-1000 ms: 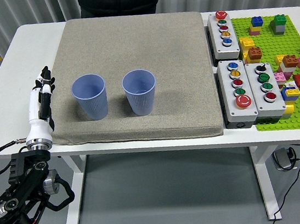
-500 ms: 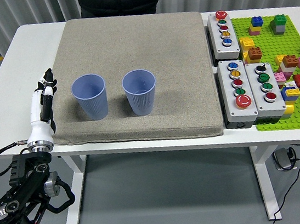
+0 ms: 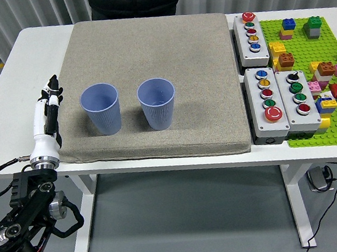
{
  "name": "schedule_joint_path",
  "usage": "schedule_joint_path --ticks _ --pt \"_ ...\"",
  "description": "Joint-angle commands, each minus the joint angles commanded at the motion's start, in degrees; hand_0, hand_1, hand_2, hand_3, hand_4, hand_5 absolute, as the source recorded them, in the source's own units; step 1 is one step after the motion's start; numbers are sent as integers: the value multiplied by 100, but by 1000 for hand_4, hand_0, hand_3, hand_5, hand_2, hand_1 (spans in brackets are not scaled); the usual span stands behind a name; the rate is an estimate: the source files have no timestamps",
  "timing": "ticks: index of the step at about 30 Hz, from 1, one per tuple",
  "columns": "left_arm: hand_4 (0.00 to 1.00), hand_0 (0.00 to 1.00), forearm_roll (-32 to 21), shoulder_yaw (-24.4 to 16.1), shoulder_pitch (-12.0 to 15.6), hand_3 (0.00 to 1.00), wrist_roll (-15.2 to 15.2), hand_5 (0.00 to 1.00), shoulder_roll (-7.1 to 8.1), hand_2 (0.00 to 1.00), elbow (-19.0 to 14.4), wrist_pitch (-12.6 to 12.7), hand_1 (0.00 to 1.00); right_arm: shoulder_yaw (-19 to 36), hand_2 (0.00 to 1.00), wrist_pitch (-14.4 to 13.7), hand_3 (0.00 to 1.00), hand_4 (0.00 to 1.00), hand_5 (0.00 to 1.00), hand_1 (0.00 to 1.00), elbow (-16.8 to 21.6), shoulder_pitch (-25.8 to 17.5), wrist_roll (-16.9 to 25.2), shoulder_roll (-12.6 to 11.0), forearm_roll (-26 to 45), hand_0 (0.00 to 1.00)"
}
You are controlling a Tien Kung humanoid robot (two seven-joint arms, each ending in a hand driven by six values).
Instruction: Pick cup pour cup place
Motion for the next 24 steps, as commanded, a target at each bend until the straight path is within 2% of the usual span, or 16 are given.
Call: schedule_joint_path --ticks 24 --pt "745 936 48 -69 -62 945 32 998 -10 998 -61 12 934 -5 596 0 595 2 263 640 -8 61 18 -15 -7 700"
